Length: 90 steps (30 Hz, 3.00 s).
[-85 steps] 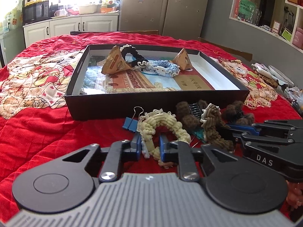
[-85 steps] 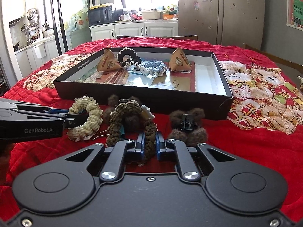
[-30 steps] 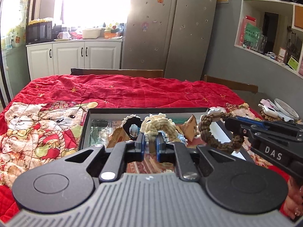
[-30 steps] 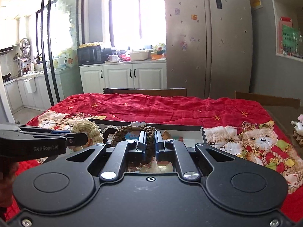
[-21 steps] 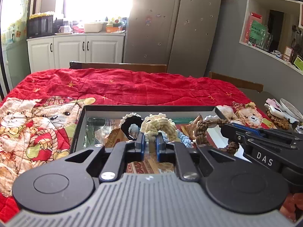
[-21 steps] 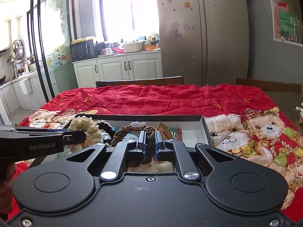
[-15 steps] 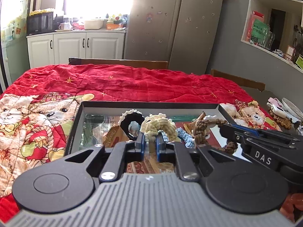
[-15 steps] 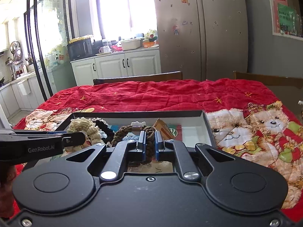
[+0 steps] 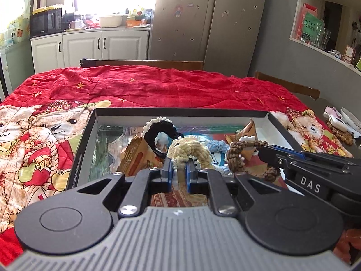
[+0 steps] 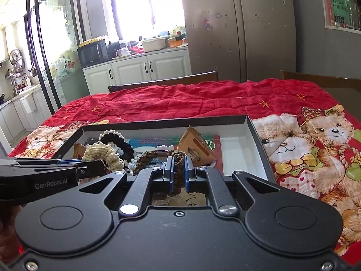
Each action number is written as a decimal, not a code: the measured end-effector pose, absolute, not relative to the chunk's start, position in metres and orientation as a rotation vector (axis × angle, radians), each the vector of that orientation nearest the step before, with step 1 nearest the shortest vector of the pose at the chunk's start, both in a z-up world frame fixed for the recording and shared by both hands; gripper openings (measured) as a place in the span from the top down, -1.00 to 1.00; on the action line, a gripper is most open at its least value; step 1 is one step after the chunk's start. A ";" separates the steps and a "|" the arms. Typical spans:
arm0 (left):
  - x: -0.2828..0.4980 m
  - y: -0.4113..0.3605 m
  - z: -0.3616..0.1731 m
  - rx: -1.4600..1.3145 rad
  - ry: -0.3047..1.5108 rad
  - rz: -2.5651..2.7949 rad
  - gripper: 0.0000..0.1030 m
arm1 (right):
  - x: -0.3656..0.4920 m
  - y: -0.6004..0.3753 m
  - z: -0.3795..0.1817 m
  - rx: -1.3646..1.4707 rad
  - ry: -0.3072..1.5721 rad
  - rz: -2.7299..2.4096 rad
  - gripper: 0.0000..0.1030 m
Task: Organize objects
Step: 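Carry brown scrunchie in right tool while left tool carries cream scrunchie into box, then open left tool to drop cream scrunchie in box while right tool releases brown scrunchie, then withdraw both tools from the box toward the remaining clips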
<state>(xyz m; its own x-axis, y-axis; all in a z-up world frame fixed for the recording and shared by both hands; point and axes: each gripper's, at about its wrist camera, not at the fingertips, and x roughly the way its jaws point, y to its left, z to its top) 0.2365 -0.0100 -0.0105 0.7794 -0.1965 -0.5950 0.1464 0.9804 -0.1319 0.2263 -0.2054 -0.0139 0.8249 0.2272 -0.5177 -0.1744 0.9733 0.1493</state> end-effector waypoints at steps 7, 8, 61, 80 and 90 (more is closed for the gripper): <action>0.239 -0.012 -0.015 -0.065 0.660 -0.183 0.72 | 0.228 -0.204 -0.018 0.095 0.567 0.205 0.82; 0.239 -0.012 -0.015 -0.064 0.662 -0.184 0.72 | 0.228 -0.204 -0.019 0.095 0.568 0.204 0.82; 0.243 -0.014 -0.026 -0.021 0.686 -0.176 0.23 | 0.234 -0.202 -0.029 0.077 0.624 0.200 0.70; 0.229 -0.020 -0.010 0.013 0.624 -0.169 -0.31 | 0.228 -0.204 -0.020 0.084 0.596 0.200 0.39; 0.221 -0.018 -0.004 0.021 0.596 -0.150 -0.50 | 0.219 -0.205 -0.013 0.086 0.571 0.202 0.23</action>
